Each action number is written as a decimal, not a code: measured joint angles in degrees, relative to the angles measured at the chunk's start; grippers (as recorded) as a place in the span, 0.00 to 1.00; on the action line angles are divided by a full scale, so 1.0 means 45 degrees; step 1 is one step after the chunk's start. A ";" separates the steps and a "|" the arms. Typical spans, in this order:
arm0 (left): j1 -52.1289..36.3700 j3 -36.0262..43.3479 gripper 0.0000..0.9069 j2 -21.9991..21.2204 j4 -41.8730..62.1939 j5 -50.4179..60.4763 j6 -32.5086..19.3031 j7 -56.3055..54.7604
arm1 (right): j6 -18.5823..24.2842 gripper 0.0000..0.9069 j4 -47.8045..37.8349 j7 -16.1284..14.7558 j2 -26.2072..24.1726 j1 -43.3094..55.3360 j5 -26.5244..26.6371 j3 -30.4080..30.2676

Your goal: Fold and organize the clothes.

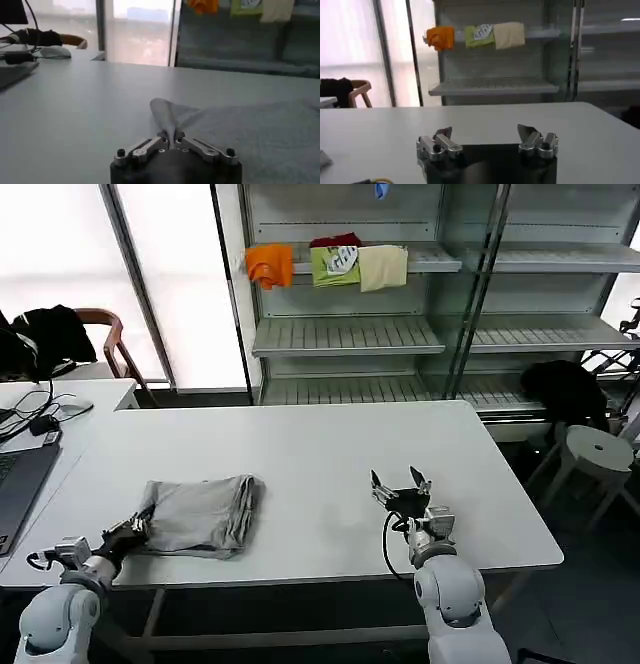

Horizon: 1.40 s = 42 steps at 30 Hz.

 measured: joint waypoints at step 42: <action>-0.0937 0.1743 0.03 0.1097 -0.2607 0.4133 0.0584 0.0658 | 0.0228 1.00 0.0506 0.0135 -0.0552 -0.0435 0.0645 0.0333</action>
